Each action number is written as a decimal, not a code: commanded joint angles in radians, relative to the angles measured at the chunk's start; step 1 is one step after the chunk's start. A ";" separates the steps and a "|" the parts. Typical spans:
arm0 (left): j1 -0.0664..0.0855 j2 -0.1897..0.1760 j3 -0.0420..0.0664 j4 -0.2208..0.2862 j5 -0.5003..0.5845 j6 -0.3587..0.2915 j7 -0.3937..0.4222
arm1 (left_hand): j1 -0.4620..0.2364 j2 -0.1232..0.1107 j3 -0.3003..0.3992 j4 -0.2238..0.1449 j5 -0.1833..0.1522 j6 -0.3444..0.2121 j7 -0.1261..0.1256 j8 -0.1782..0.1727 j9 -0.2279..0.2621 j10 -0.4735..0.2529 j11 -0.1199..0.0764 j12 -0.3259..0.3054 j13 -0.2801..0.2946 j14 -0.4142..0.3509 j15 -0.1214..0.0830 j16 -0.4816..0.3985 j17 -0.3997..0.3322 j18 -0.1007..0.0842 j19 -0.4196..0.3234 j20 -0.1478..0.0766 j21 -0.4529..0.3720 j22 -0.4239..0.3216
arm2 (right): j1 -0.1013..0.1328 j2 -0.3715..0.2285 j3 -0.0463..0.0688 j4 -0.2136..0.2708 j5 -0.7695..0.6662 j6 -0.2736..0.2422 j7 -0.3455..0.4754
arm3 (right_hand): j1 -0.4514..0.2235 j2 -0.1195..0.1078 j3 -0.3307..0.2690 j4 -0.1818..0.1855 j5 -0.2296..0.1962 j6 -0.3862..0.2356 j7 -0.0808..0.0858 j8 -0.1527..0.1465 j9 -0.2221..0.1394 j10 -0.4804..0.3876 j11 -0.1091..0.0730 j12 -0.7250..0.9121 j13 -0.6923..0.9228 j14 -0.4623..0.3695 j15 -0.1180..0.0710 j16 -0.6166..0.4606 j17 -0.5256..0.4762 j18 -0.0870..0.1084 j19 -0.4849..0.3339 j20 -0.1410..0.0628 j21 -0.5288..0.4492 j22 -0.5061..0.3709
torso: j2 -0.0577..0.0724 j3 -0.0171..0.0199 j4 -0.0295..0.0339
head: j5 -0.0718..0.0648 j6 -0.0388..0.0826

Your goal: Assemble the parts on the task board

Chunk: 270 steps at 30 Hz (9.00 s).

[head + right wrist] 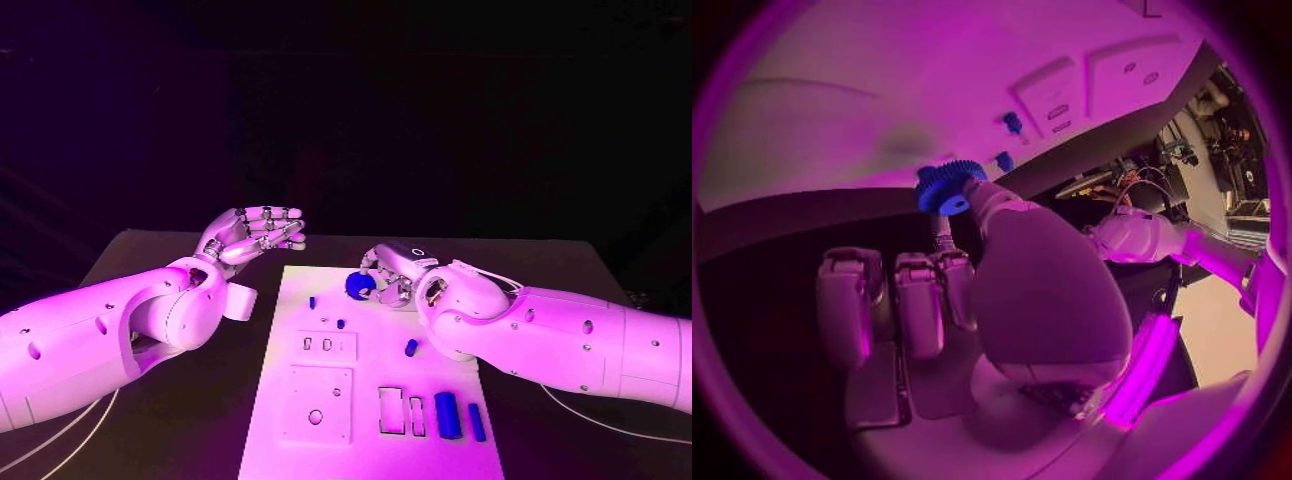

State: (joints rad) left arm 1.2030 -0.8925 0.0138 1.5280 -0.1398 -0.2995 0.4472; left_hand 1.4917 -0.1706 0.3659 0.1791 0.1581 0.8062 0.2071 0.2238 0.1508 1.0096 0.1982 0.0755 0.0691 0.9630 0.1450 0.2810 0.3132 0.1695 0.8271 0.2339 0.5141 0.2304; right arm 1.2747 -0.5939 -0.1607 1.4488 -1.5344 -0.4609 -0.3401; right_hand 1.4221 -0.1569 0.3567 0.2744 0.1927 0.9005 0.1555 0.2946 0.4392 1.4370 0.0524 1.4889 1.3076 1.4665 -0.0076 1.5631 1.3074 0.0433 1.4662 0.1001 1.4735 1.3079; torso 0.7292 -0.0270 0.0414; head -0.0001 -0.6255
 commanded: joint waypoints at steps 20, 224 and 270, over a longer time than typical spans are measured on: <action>0.001 0.003 0.001 0.005 0.005 0.004 0.014 | 0.001 0.008 0.001 -0.006 -0.001 0.006 0.049 0.006 0.001 0.003 -0.005 0.007 0.001 0.002 -0.005 0.001 0.002 0.012 0.003 0.001 0.004 0.000 | -0.036 0.115 -0.003 -0.103 -0.054 0.008 -0.060 | -0.016 -0.006 0.013 0.002 0.002 0.021 -0.022 0.017 0.000 -0.002 0.003 -0.002 0.119 0.101 -0.006 0.004 0.250 -0.014 0.033 -0.007 0.000 0.165 | 0.000 0.0007 -0.0003 | 0.005 0.001; -0.004 0.000 -0.002 -0.035 0.015 0.031 -0.007 | -0.001 0.011 0.007 -0.012 -0.003 0.001 0.049 0.004 0.001 -0.002 -0.004 0.007 -0.001 0.000 -0.005 -0.003 0.010 0.011 0.000 0.000 0.011 0.001 | -0.005 -0.260 0.000 0.108 0.228 -0.058 0.065 | -0.051 0.036 0.126 -0.097 -0.023 0.044 -0.035 0.075 -0.071 -0.021 -0.008 -0.035 0.102 0.104 -0.015 0.008 0.263 -0.015 0.038 -0.015 -0.008 0.182 | -0.014 0.0109 -0.0232 | 0.003 -0.023; -0.003 0.019 -0.002 -0.047 0.016 0.040 -0.017 | -0.001 0.011 0.008 -0.013 -0.004 0.002 0.049 0.005 0.001 -0.001 -0.005 0.008 -0.001 0.001 -0.005 -0.003 0.011 0.011 -0.001 0.000 0.012 0.001 | -0.116 0.037 -0.021 0.171 -0.015 0.032 -0.131 | -0.064 0.021 0.131 -0.108 -0.024 0.040 -0.035 0.087 -0.068 -0.029 -0.008 -0.042 0.094 0.104 -0.015 0.008 0.263 -0.012 0.032 -0.015 -0.019 0.174 | -0.011 0.0129 -0.0218 | 0.035 -0.046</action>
State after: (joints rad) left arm 1.1992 -0.8757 0.0109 1.4798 -0.1280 -0.2789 0.4258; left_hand 1.4917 -0.1706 0.3740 0.1710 0.1581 0.8062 0.2071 0.2238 0.1509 1.0096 0.1982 0.0804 0.0682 0.9630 0.1450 0.2810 0.3232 0.1695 0.8271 0.2339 0.5217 0.2304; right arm 1.1604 -0.5583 -0.1818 1.6171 -1.5056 -0.4374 -0.4673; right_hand 1.3644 -0.1359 0.4845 0.1710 0.1667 0.9314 0.1219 0.3523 0.3564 1.4130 0.0429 1.4498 1.3075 1.4648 -0.0164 1.5669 1.3075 0.0455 1.4644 0.0914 1.4608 1.3074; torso 0.7185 -0.0138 0.0199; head 0.0337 -0.6700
